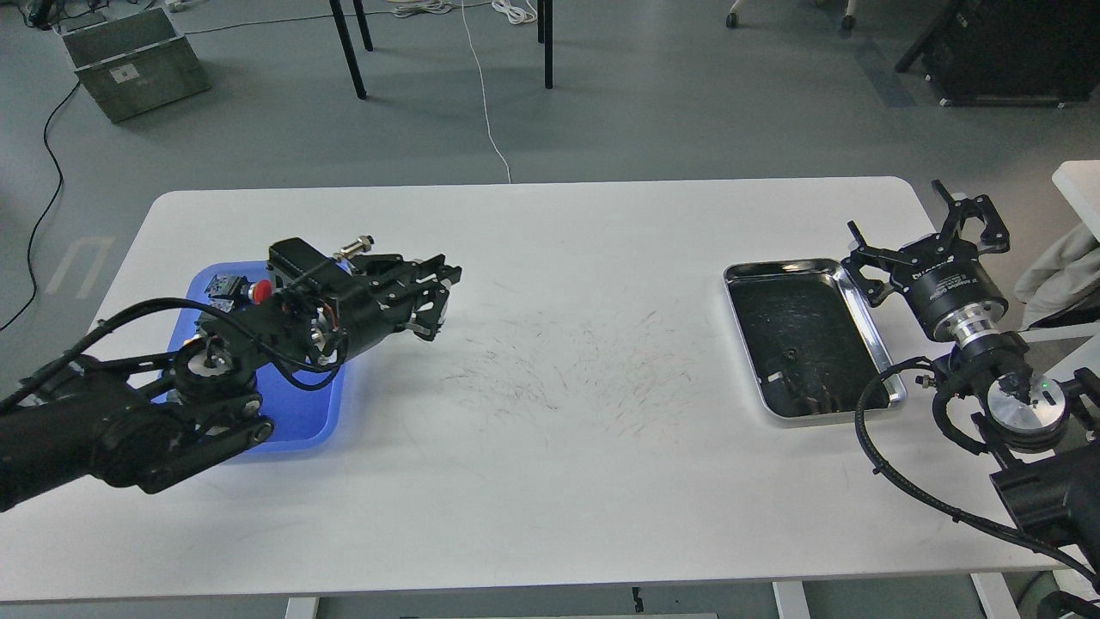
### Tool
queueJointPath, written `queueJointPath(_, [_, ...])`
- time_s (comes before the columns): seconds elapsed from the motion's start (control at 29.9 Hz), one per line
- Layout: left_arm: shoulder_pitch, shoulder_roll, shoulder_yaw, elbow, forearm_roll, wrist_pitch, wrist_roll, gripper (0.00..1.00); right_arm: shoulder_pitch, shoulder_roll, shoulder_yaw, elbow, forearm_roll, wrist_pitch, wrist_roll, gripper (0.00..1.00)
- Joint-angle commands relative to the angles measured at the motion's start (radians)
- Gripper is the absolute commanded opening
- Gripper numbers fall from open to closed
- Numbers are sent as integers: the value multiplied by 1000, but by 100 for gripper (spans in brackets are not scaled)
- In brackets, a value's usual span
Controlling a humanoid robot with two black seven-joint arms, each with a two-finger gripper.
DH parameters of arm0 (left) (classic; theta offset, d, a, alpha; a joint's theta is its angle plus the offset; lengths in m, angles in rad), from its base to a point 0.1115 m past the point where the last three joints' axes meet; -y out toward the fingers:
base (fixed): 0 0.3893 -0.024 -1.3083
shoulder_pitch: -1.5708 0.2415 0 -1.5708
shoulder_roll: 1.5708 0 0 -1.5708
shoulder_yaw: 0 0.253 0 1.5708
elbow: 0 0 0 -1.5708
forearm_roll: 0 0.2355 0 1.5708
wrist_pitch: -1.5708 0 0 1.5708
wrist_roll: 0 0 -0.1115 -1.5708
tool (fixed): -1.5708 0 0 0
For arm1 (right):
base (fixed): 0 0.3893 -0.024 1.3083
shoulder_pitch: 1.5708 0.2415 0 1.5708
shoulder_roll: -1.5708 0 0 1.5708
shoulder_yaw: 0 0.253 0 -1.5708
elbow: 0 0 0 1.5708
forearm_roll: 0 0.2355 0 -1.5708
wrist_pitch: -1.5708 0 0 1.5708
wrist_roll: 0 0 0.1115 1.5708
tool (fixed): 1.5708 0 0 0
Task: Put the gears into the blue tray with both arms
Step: 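Carry the black part into the blue tray and release it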
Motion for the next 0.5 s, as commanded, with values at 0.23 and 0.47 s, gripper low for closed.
queueJointPath(0.23, [174, 122, -102, 83, -205, -10, 27, 9, 0, 1, -6, 4, 0, -1, 0, 99])
queueJointPath(0.47, [237, 32, -155, 203, -203, -19, 14, 10, 4, 2, -4, 10, 0, -6, -2, 99])
